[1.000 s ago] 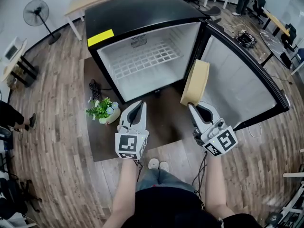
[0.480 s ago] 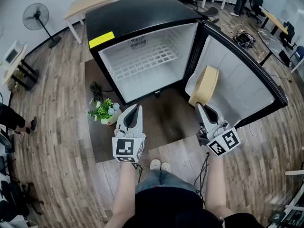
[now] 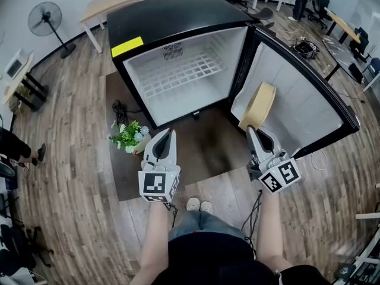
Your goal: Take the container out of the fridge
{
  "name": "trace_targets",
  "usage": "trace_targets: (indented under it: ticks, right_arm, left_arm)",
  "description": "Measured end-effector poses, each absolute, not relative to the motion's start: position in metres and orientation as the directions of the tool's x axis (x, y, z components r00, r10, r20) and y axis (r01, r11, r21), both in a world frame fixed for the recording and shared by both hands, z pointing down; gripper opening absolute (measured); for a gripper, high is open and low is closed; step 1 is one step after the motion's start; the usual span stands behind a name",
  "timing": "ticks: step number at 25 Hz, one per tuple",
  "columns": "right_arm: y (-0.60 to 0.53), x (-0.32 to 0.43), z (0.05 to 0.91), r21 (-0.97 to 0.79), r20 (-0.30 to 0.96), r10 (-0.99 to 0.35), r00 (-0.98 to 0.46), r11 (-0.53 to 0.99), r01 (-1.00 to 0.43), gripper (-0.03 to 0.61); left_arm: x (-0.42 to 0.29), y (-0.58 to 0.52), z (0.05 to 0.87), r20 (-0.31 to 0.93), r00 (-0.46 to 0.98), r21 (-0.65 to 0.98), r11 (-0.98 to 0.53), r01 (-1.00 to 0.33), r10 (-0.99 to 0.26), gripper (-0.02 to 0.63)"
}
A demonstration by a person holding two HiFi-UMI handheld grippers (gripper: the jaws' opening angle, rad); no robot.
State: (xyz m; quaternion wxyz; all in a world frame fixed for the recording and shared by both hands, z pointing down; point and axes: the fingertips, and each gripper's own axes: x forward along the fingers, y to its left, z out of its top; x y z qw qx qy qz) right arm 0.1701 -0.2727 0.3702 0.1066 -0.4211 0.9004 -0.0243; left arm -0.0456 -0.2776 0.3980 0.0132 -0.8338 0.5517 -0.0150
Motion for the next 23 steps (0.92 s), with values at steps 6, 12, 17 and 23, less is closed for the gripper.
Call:
trace_targets:
  ticks: [6,12,17,23]
  right_arm:
    - [-0.2698,0.1727,0.3725,-0.142,-0.17,-0.761,-0.626,0.648,-0.749,0.025]
    - [-0.2683,0.1757,0.3743,-0.146,-0.168,-0.764,-0.623,0.645,-0.751,0.025]
    - [-0.2675,0.1761,0.3763,-0.146,-0.164,-0.763,-0.626,0.646,-0.749,0.025]
    - [-0.2655,0.1774,0.3759,-0.143,-0.161,-0.762,-0.627,0.646,-0.75,0.025]
  left_arm:
    - [-0.0417,-0.278,0.3964,0.009,0.395,-0.038,-0.395,-0.918,-0.919,0.005]
    - [-0.0383,-0.2775,0.3953,0.007,0.399,-0.041,-0.399,-0.916,-0.917,0.005]
    - [-0.0383,-0.2771,0.3937,0.006,0.4,-0.041,-0.4,-0.916,-0.916,0.005]
    - [-0.0366,-0.275,0.3917,0.003,0.402,-0.046,-0.402,-0.915,-0.916,0.006]
